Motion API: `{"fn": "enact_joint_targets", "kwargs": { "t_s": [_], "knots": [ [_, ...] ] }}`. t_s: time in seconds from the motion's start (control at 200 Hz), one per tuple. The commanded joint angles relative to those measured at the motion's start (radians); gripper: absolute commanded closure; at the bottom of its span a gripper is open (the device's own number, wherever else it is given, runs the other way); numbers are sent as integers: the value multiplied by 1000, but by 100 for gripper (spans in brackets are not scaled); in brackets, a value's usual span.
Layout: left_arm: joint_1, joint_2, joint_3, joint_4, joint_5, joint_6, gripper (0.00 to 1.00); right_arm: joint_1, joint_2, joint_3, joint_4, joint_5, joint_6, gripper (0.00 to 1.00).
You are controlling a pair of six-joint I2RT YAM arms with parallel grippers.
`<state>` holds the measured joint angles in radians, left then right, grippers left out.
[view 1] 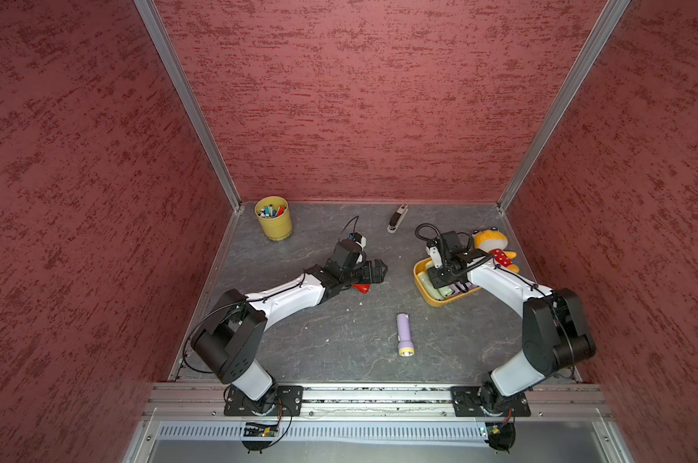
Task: Put the flashlights into the storage boxes
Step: Place the flashlight at the storage box.
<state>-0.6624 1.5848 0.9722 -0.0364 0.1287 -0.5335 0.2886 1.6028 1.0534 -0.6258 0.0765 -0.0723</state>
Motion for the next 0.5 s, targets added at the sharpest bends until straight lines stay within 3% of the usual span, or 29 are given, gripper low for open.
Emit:
{"fn": "enact_joint_targets", "kwargs": {
  "t_s": [0.0, 0.18, 0.496],
  "knots": [
    [4, -25, -15, -2, -10, 12, 1, -6, -11, 36, -8, 23, 12, 52],
    [4, -19, -14, 1, -5, 11, 1, -9, -44, 31, -13, 15, 11, 50],
    [5, -23, -15, 4, -7, 16, 1, -32, -28, 4, 25, 20, 35, 66]
  ]
}}
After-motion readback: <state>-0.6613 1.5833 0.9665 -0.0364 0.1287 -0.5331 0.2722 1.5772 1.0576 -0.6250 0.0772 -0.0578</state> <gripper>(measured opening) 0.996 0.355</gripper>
